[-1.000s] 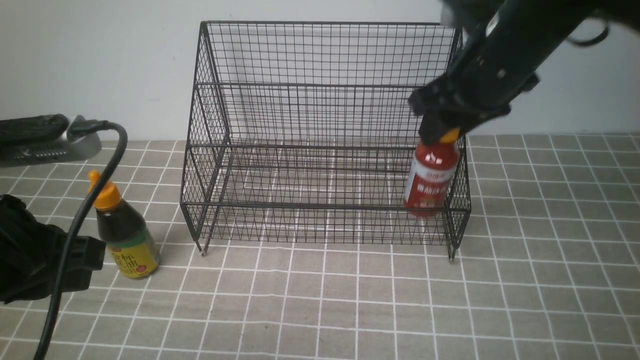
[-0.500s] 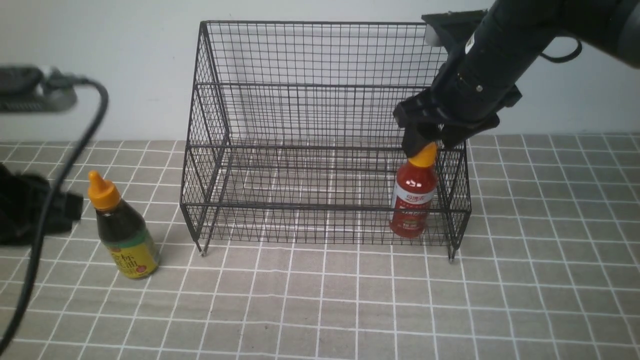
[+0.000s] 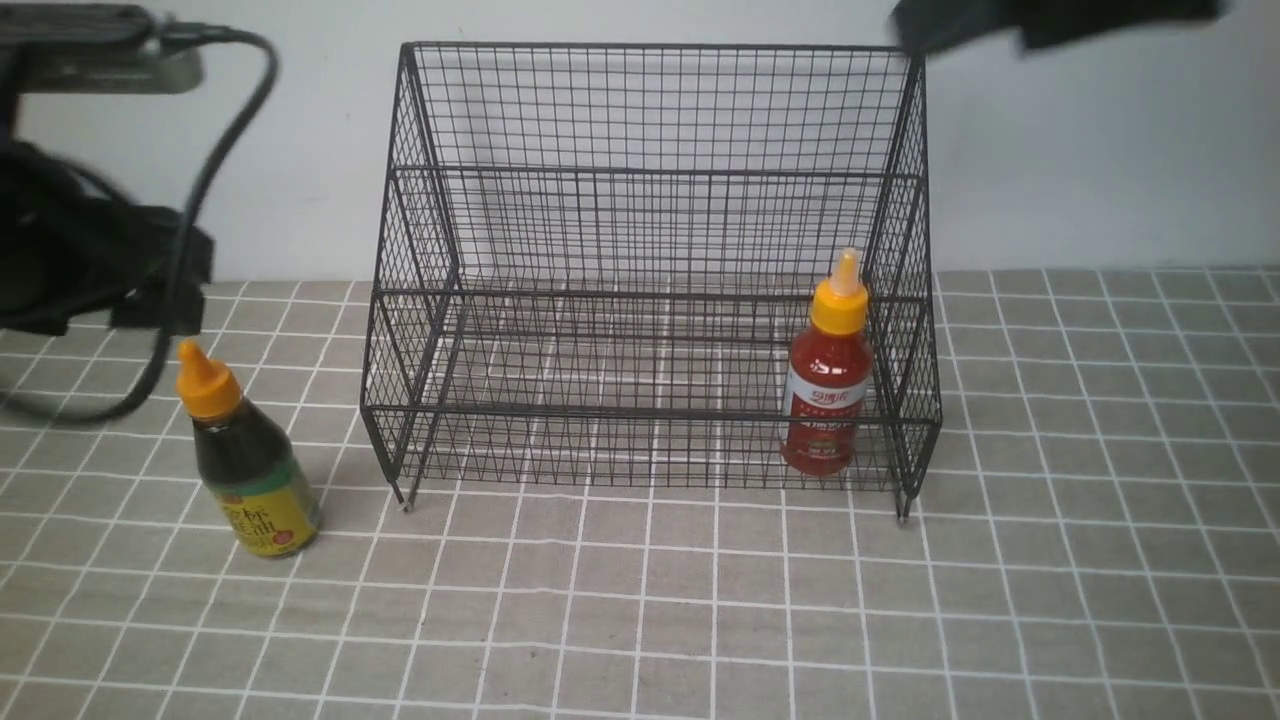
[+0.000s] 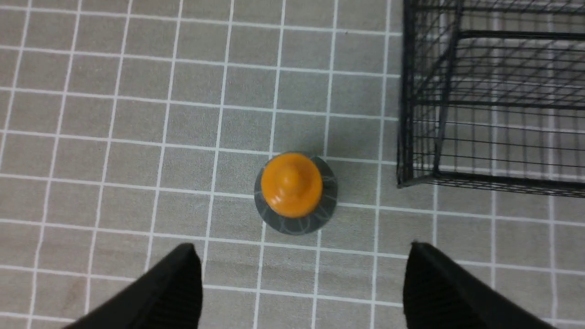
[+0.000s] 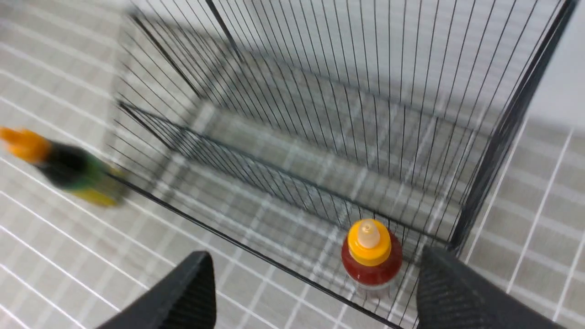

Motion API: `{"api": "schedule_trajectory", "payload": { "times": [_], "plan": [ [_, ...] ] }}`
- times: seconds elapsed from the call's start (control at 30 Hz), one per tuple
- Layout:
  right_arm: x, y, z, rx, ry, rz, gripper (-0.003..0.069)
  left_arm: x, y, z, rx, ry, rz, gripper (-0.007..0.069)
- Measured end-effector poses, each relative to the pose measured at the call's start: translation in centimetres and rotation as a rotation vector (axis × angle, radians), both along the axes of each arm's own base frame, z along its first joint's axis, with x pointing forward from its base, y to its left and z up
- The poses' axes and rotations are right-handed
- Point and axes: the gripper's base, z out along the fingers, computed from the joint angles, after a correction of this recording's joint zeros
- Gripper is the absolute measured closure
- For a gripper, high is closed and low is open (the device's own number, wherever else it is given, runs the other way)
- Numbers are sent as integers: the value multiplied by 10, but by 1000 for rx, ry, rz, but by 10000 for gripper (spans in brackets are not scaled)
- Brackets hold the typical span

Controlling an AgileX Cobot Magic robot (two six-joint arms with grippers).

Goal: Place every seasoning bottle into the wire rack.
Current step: Use the left arm to grab the condiment bottle closest to it, then use the left arm to put the condiment bottle back on the shelf

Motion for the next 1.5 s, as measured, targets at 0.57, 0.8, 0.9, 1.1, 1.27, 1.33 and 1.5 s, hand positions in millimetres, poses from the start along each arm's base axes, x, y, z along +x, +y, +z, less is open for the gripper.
{"api": "schedule_trajectory", "payload": {
  "times": [0.57,0.8,0.9,1.1,1.27,1.33,1.5],
  "plan": [
    [-106,-48,64,26,-292,-15,124,81,2,-85,107,364,9,92],
    [-106,-49,64,16,-296,-23,124,86,1,-96,92,389,8,188],
    [-106,-49,64,15,-296,-23,124,85,0,-96,88,398,10,322],
    [-106,-49,64,15,-296,-23,124,85,-2,-88,70,395,-3,306],
    [-106,-49,64,18,-295,-20,124,79,-4,-26,26,213,-4,306],
    [-106,-48,64,24,-293,-16,124,70,-8,4,-11,127,-13,306],
    [-106,-48,64,30,-291,-12,124,49,-30,56,-72,-15,-74,306]
  ]
}}
